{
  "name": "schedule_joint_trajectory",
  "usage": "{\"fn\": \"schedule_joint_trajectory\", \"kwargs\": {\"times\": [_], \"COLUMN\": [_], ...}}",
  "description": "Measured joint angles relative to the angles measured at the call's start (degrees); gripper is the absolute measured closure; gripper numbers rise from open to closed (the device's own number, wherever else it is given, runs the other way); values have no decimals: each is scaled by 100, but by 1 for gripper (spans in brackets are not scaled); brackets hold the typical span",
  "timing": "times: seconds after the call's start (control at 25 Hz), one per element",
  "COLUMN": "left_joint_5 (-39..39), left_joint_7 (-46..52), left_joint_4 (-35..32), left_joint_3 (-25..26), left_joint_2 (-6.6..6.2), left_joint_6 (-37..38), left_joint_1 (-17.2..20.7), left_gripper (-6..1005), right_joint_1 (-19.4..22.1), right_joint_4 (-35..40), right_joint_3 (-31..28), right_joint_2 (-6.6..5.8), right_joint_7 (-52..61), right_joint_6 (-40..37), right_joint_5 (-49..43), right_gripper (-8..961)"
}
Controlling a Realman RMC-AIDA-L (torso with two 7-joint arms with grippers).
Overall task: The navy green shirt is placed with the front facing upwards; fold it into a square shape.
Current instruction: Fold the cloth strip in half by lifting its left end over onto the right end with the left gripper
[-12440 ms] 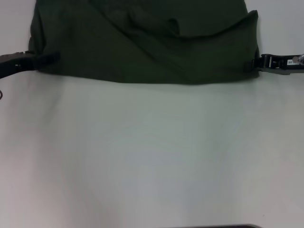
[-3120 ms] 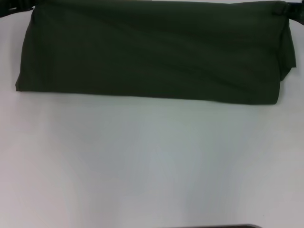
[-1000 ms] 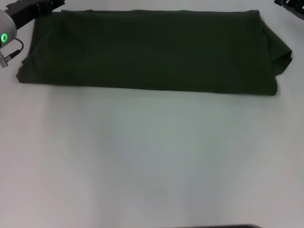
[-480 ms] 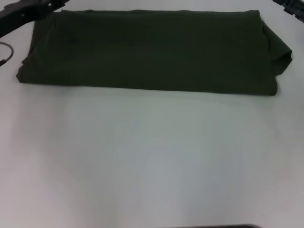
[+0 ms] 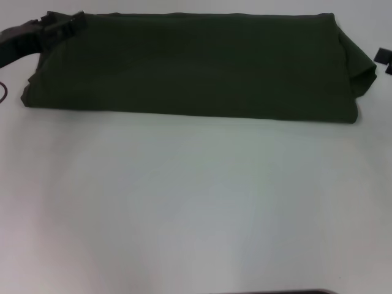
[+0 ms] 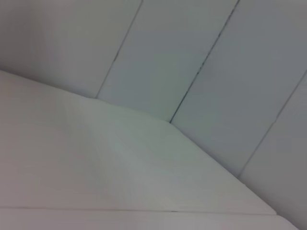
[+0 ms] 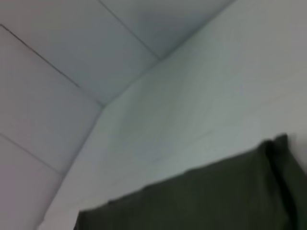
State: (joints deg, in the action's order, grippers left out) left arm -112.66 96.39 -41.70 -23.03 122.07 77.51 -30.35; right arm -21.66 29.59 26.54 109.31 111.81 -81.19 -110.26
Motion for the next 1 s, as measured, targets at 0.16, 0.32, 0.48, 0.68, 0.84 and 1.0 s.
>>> {"fn": "schedule_joint_trajectory", "kwargs": {"times": [0.16, 0.32, 0.48, 0.68, 0.84, 1.0], "left_joint_5": [-49, -107, -126, -134, -140, -144], "left_joint_7": [-15, 0, 3, 5, -6, -25], "left_joint_4": [-11, 13, 22, 19, 12, 10], "left_joint_3": [-48, -53, -53, -53, -53, -53], "left_joint_2": [25, 36, 45, 45, 45, 45], "left_joint_6": [44, 50, 55, 55, 4, -74], "left_joint_1": [59, 77, 91, 98, 100, 99], "left_gripper": [63, 63, 63, 62, 61, 61], "right_joint_1": [-13, -149, -238, -251, -226, -249], "right_joint_4": [365, 449, 418, 356, 142, -13], "right_joint_3": [3, 6, 9, 10, 21, 75], "right_joint_2": [-42, -92, -106, -54, -29, 12], "right_joint_7": [847, 1460, 1706, 1737, 1695, 1669], "right_joint_6": [-116, -180, -185, -162, -70, 37], "right_joint_5": [-505, -958, -1196, -1357, -1404, -1407], "right_gripper": [126, 128, 129, 131, 133, 134]}}
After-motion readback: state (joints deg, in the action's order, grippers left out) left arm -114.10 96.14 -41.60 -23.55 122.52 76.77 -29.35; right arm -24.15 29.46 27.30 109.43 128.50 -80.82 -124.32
